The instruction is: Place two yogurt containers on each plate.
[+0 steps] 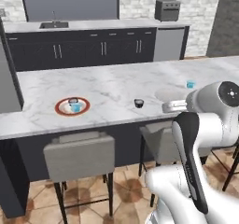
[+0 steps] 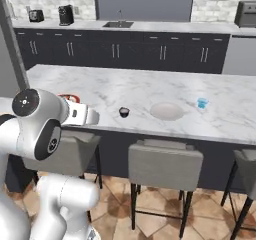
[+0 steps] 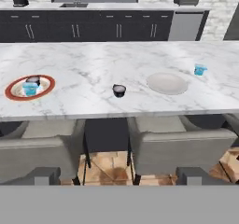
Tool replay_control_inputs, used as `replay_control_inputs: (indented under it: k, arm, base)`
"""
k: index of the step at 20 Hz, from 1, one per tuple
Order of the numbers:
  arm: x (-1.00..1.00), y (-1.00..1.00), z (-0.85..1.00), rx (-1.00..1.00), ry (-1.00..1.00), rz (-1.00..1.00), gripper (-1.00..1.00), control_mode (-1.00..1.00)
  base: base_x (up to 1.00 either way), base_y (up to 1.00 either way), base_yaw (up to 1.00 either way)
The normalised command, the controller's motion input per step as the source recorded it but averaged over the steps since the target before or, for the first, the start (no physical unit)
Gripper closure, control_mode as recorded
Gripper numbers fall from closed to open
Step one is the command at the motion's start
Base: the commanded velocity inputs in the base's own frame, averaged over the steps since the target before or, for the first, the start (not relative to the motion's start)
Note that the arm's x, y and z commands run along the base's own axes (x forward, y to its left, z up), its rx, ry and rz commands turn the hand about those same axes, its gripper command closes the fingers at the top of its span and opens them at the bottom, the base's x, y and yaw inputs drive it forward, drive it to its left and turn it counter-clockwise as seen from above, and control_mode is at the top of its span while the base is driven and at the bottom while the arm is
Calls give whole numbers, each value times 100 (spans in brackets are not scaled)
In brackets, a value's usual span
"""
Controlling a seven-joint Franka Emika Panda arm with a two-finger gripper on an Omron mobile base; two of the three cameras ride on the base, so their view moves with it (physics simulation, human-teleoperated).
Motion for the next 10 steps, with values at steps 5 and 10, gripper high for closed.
replay_control_inputs:
  k: [5,10]
  arm:
    - [0,0,0,0,0,0,-100,100]
    - [0,0,0,0,0,0,-100,100]
  base:
    - [10,-100,0]
    - [49,-71,0]
